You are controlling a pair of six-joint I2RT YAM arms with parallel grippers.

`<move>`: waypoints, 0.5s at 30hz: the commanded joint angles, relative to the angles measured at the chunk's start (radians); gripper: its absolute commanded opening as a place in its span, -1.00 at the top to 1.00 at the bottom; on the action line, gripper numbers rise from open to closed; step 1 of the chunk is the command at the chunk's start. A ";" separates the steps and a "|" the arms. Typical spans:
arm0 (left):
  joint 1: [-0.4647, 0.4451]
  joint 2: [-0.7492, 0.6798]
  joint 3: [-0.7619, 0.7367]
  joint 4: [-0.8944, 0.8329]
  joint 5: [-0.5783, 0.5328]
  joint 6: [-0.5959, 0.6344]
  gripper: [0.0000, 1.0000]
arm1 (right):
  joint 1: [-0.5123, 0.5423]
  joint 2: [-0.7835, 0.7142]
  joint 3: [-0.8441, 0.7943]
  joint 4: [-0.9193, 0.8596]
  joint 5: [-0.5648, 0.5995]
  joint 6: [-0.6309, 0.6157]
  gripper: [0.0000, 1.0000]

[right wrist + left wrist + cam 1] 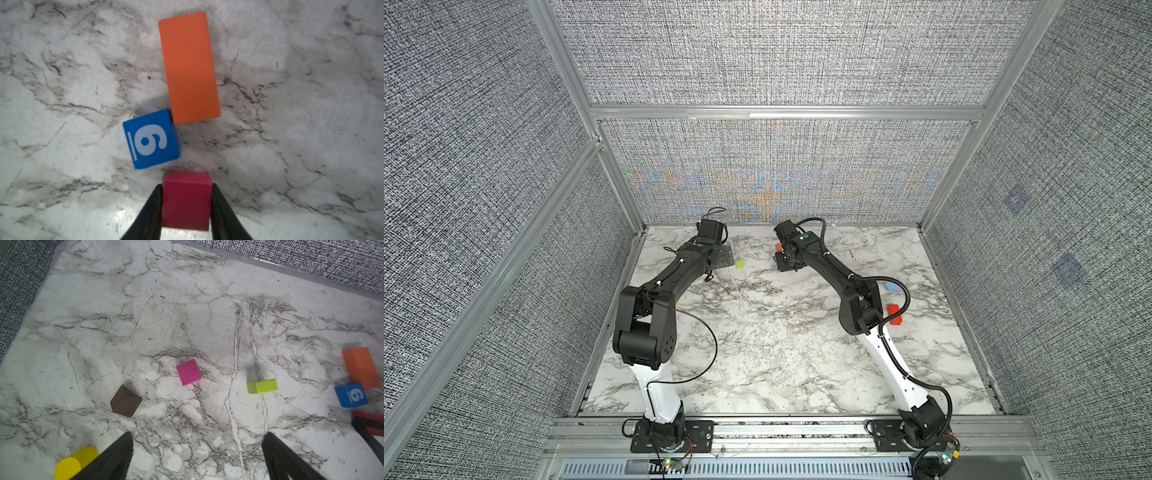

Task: Build the wood block tower
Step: 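Lift the magenta cube toward the left gripper while the left gripper approaches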

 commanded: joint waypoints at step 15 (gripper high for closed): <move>0.001 -0.201 -0.152 0.092 0.253 -0.025 -0.72 | 0.008 -0.534 -0.715 0.367 -0.257 -0.144 0.59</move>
